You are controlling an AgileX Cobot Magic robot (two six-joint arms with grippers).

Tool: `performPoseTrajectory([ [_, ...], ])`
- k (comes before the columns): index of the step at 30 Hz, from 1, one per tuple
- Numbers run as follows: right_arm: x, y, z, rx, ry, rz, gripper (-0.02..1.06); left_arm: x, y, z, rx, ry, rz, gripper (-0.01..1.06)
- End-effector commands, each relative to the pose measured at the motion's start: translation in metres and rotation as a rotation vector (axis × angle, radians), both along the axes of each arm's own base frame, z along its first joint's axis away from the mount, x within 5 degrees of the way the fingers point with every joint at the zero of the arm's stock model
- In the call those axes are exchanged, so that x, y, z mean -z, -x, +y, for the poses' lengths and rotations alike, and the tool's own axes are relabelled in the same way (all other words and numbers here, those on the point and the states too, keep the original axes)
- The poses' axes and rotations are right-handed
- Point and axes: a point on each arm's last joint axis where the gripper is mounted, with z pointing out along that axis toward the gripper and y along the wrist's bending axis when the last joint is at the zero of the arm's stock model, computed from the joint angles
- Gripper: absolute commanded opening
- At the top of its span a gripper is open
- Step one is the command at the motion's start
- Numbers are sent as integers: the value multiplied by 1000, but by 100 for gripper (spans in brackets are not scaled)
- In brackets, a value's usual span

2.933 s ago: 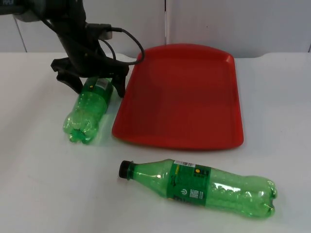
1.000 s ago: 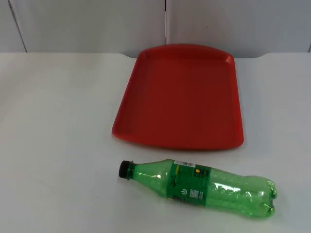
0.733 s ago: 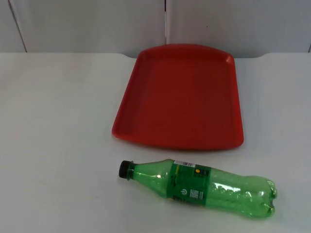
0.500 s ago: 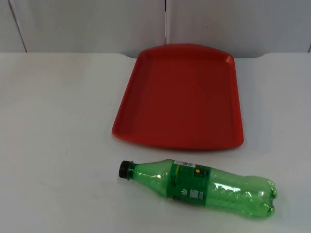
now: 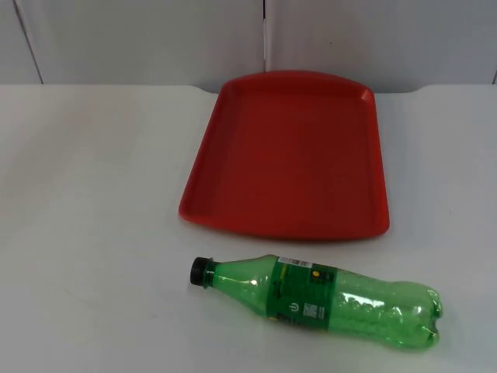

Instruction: Place the bottle upright on the tray.

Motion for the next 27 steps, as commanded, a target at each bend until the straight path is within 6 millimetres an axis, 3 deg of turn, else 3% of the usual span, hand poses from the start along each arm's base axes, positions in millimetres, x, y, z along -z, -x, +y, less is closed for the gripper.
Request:
performPoseTrajectory([
  [1,0,0,0,1,0,-6,105,9,13,-10,13,-18,-99,0],
  [3,0,0,0,1,0,-6,105,11,17,-16,56,-53,-139,0],
  [6,0,0,0,1,0,-6,105,14,25,-33,258,-155,-230,0],
  [11,0,0,0,1,0,-6,105,21,23,-38,421,-127,-278,0],
  [23,0,0,0,1,0,-6,105,71,-21,-21,306,-9,-195,0],
  [27,0,0,0,1,0,-6,105,90,-30,-27,339,1,-355,0],
])
